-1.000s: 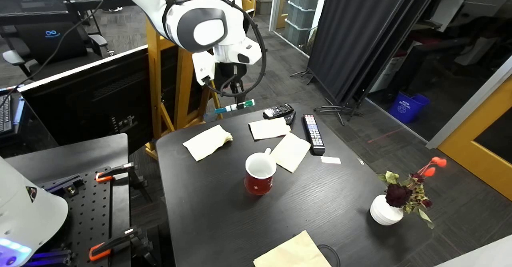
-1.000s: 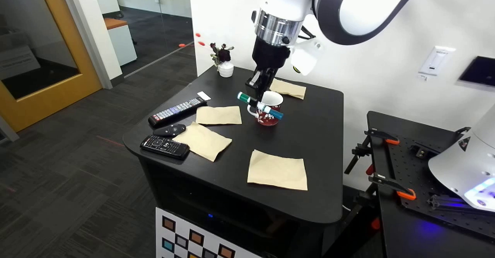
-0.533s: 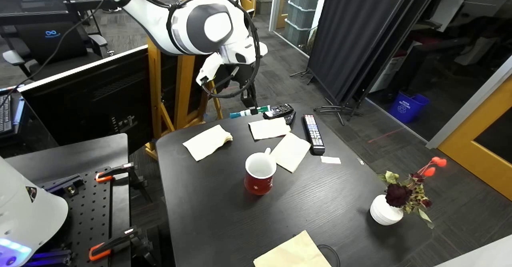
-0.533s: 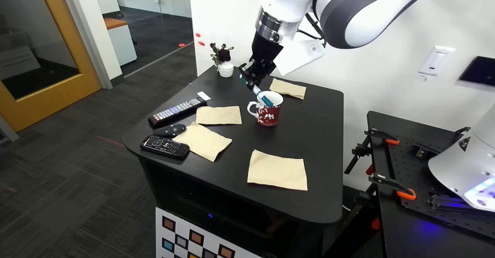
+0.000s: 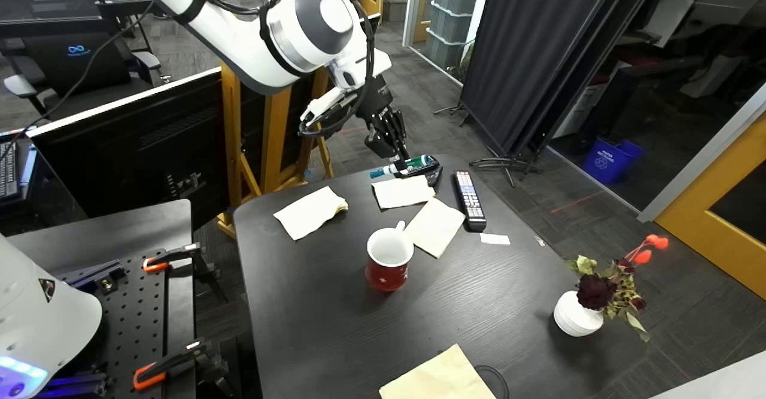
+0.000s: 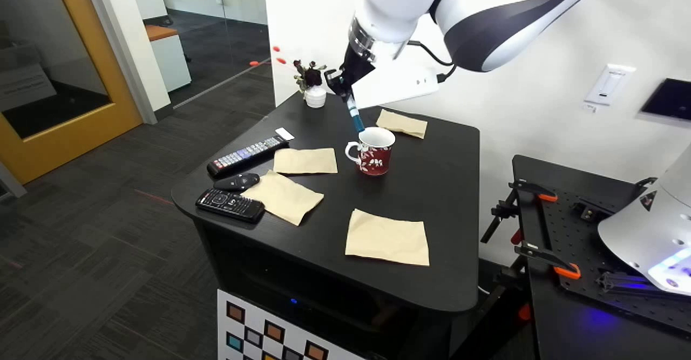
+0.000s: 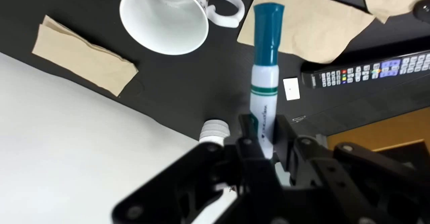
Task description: Pick up the pen from the table and put it in the red mug cup.
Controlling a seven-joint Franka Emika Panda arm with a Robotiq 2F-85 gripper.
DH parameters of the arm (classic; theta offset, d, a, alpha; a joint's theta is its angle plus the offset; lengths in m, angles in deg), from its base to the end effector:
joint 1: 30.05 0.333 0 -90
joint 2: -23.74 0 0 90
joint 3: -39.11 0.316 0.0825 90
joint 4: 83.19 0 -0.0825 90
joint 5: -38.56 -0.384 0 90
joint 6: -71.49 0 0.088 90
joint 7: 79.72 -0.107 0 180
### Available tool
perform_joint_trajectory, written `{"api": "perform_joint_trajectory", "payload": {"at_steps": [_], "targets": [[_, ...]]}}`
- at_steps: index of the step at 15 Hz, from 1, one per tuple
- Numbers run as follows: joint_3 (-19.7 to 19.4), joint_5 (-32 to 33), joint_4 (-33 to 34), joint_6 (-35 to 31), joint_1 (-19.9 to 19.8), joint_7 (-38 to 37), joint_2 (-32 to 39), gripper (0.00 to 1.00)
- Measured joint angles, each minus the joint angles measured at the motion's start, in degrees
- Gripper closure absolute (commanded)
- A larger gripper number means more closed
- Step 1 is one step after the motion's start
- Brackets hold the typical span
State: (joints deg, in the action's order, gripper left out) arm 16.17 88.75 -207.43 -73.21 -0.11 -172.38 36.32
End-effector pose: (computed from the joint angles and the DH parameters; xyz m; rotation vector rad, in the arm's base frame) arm 0.5662 0.0805 0.3126 2.5155 -1.0324 0.7819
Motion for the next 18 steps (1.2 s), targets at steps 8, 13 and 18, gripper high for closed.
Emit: {"api": "perform_joint_trajectory", "payload": {"at_steps": [8,13,18], "targets": [[14.4,15.4,2.4,26.5,-3.5,-30.7,3.6,0.95],[21.1,15.5,2.7,30.8,-8.3,-32.6,4.3,0.95],[24.1,16.0,2.8,34.4,-11.2,-32.9,4.7,0.95]]}}
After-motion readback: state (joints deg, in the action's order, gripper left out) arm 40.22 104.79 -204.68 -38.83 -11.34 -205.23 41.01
